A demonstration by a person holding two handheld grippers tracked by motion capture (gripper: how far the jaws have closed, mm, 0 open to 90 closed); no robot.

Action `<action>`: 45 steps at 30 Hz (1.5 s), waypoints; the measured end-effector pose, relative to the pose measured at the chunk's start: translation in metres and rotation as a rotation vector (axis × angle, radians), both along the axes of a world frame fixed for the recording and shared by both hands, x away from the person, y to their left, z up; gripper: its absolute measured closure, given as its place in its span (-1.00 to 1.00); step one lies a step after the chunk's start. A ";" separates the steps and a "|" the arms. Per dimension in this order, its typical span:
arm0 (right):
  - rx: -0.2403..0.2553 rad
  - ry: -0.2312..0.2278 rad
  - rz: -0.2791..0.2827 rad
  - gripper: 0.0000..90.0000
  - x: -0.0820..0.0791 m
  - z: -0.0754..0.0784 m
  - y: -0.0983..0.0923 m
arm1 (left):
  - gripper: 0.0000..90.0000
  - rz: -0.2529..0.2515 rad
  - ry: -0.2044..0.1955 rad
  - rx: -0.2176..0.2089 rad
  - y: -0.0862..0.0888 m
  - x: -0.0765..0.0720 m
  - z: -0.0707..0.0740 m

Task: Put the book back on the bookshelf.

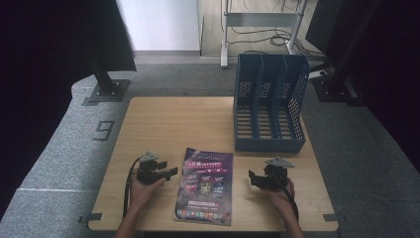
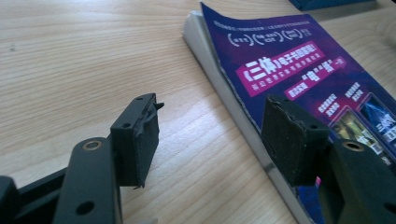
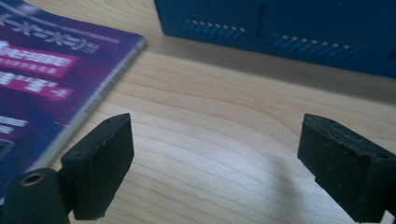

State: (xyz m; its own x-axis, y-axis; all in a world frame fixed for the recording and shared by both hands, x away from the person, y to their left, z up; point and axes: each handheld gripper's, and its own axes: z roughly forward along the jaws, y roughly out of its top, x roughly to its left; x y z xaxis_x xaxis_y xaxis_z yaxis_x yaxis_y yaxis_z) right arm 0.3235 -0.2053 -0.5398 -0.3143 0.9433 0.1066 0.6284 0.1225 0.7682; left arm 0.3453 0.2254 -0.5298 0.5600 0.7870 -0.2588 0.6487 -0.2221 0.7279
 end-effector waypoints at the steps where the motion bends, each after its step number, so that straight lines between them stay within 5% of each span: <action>1: 0.002 -0.005 0.008 -0.75 -0.001 0.001 0.002 | -0.18 -0.003 -0.001 0.000 -0.001 0.000 0.000; 26: -0.005 -0.028 0.143 -0.72 -0.003 0.000 0.065 | -0.20 -0.065 0.014 0.035 -0.028 -0.002 -0.006; 45: -0.008 -0.007 0.224 -0.71 -0.003 -0.013 0.093 | -0.26 -0.081 0.023 0.058 -0.040 -0.002 -0.011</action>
